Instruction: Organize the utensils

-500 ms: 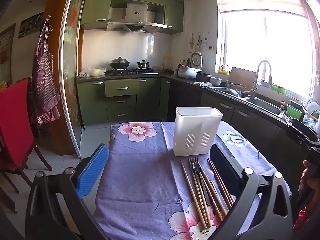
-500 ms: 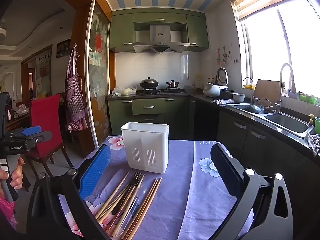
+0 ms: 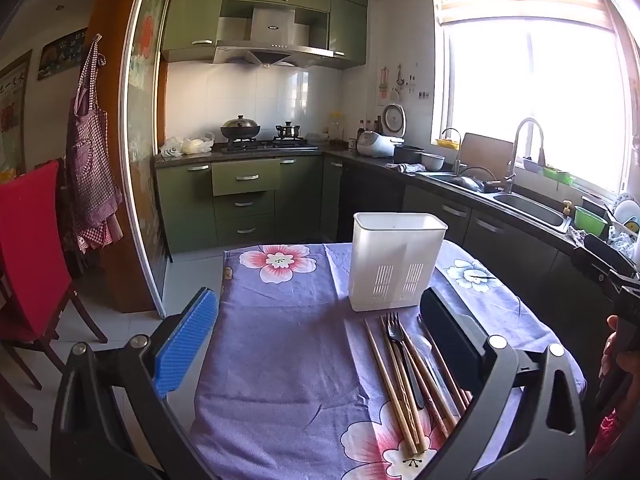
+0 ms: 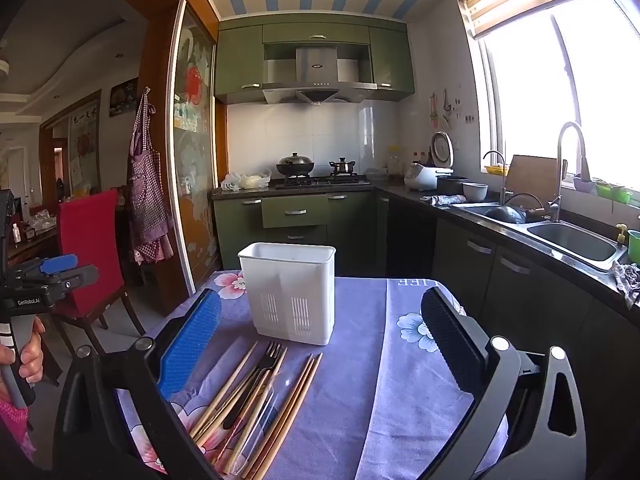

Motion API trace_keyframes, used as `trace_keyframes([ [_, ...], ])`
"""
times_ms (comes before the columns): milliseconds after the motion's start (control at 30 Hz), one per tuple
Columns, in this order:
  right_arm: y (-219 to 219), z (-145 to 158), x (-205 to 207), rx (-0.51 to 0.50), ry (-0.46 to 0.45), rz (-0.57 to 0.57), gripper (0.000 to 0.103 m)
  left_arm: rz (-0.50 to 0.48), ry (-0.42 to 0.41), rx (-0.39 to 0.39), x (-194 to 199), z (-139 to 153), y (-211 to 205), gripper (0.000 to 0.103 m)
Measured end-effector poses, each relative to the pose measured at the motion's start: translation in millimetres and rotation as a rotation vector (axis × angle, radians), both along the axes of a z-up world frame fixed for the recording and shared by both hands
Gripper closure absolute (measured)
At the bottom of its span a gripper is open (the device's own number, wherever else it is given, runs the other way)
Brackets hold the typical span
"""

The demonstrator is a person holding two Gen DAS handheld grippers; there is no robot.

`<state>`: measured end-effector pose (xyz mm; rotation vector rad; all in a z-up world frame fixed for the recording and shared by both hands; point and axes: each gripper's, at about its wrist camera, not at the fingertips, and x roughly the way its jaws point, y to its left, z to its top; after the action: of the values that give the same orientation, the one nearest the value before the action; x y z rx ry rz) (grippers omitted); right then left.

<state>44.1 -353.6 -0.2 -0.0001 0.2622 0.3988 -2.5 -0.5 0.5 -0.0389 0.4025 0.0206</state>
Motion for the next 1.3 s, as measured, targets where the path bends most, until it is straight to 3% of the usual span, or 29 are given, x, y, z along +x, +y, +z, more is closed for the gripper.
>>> trace_keyframes([
  [1300,-4,0,1,0.014,0.026,-0.002,0.004,-0.002,0.012,-0.005,-2,-10,4,0.006],
])
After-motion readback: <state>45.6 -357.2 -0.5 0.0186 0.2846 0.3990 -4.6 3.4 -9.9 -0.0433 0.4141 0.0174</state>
